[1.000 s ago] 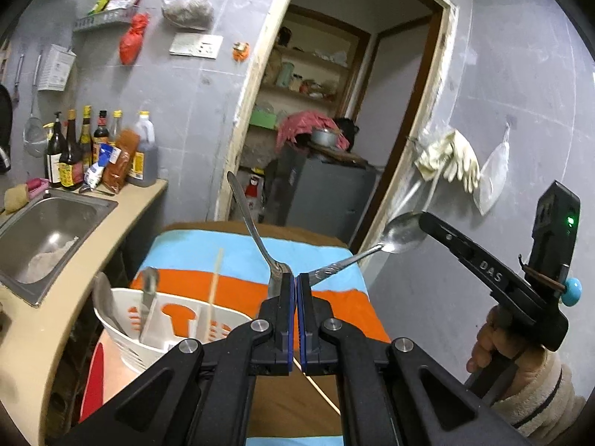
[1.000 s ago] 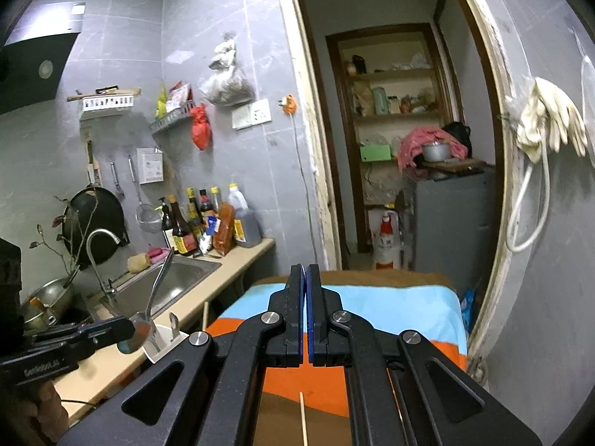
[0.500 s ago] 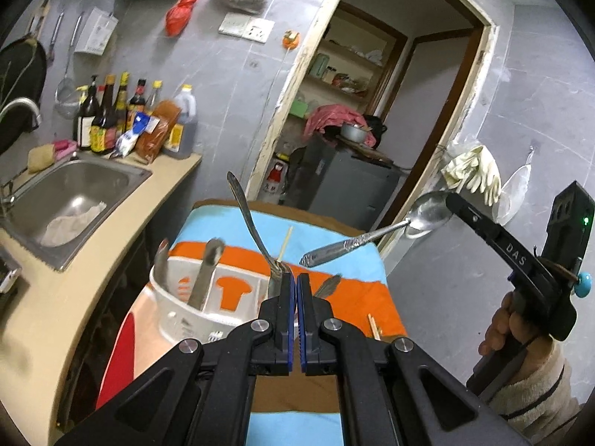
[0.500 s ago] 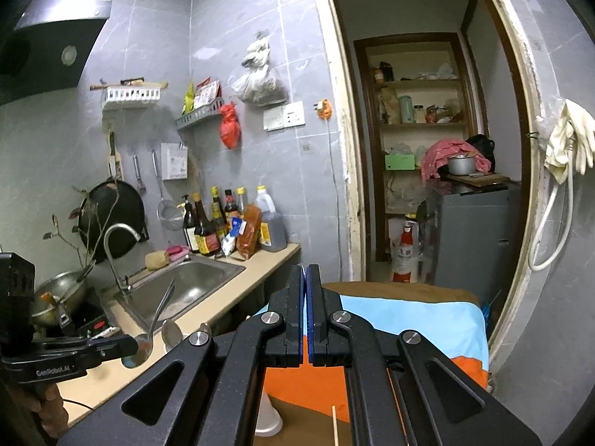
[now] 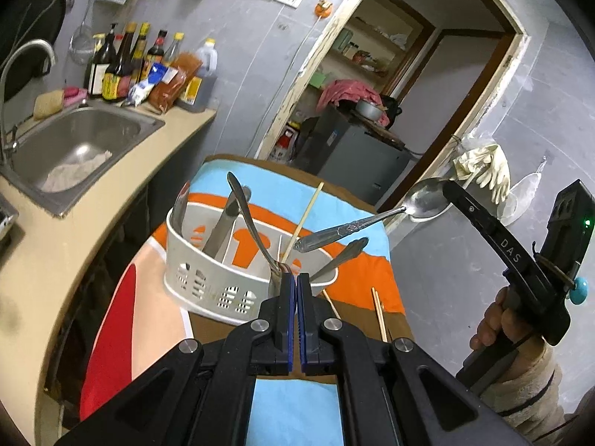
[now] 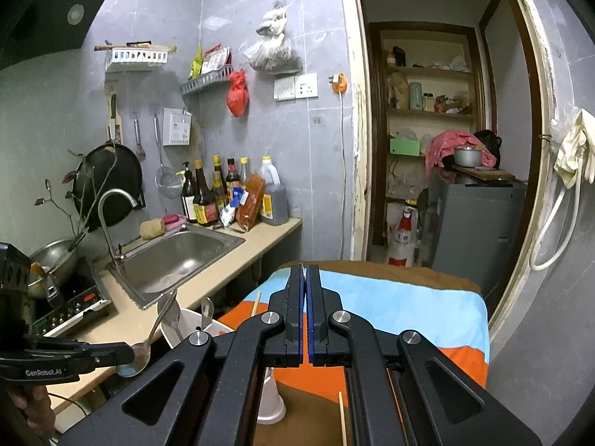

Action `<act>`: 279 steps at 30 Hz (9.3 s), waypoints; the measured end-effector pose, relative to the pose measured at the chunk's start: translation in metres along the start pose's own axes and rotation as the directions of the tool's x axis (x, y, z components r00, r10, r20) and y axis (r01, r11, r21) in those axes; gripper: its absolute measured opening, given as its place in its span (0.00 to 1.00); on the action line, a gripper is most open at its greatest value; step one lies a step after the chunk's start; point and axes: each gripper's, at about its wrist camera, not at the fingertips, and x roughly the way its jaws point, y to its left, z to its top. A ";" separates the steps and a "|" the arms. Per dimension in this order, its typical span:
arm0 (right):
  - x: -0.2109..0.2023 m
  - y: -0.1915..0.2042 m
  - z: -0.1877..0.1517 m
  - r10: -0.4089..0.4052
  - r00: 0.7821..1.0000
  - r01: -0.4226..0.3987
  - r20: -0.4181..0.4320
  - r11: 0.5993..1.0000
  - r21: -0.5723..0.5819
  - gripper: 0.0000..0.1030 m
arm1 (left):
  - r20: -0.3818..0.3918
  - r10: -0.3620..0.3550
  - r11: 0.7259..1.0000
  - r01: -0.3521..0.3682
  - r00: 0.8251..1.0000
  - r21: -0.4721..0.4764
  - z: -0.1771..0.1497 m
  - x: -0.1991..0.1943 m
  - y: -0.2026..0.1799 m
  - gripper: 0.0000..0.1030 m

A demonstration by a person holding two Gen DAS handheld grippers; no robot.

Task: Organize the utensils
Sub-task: 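Lift the silver spoon with the left gripper and carry it over the caddy, then lower the spoon into the caddy and open the left gripper, then move both grippers down over the gold spoon and wooden chopsticks, then close the right gripper on the gold spoon while the left gripper grasps a wooden chopstick, then lift the gold spoon with the right gripper while the left gripper lifts the chopstick toward the caddy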

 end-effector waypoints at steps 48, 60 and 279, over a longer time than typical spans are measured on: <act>0.040 0.024 -0.002 -0.086 0.987 0.076 -0.133 0.994 -0.077 0.02 | -0.244 -0.028 0.975 -0.028 0.969 -0.222 0.043 0.045 0.046 0.02; 0.049 0.029 -0.007 -0.039 0.986 0.030 -0.159 0.998 -0.058 0.03 | -0.156 0.015 0.975 -0.049 0.988 -0.217 0.059 0.050 0.053 0.03; 0.043 0.050 -0.001 -0.092 0.989 0.098 0.115 0.994 -0.048 0.24 | 0.387 0.046 0.995 -0.009 0.921 -0.096 0.098 0.076 0.087 0.05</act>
